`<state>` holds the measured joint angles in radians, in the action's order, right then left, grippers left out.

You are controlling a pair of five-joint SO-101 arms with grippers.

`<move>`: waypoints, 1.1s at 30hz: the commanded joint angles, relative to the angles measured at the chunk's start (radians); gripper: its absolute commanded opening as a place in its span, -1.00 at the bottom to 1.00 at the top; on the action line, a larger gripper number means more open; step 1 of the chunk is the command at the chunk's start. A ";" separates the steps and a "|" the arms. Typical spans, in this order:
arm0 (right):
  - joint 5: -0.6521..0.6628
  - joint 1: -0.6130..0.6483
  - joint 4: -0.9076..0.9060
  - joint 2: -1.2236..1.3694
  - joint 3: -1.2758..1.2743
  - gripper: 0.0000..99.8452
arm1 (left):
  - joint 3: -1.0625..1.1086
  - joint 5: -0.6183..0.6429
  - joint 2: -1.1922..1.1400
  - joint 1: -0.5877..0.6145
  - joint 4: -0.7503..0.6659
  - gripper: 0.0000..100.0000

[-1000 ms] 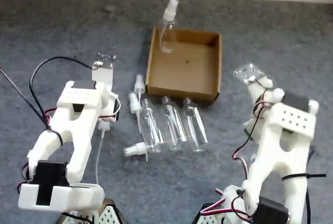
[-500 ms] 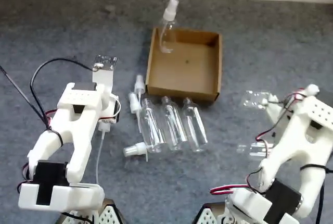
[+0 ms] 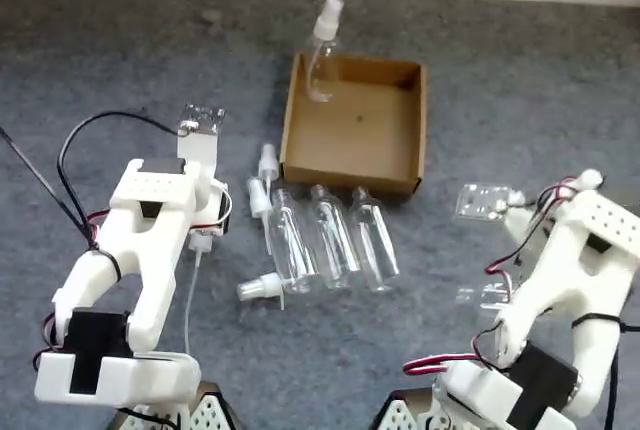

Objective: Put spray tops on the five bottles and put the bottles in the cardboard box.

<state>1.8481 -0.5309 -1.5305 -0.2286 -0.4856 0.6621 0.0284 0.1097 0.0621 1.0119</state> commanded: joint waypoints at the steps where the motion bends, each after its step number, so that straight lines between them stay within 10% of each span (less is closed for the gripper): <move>1: 0.008 0.013 0.153 -0.013 -0.124 -0.56 | -0.005 -0.008 0.045 0.013 -0.008 -0.96; 7: -0.041 0.015 0.329 -0.012 -0.292 -0.56 | -0.005 -0.008 0.045 0.013 -0.009 -0.96; 14: -0.497 0.031 0.651 -0.002 -0.343 -0.94 | -0.005 -0.008 0.045 0.010 -0.012 -0.96; 25: -1.240 0.081 0.610 0.143 -0.104 -0.98 | -0.004 -0.006 0.045 0.013 -0.008 -0.96; 33: -1.392 0.085 0.311 0.516 0.444 -0.98 | 0.013 -0.006 0.045 0.013 -0.012 -0.96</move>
<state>0.4810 -0.4618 -1.1224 0.2271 -0.2708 0.6790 0.0284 0.1097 0.0621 1.0119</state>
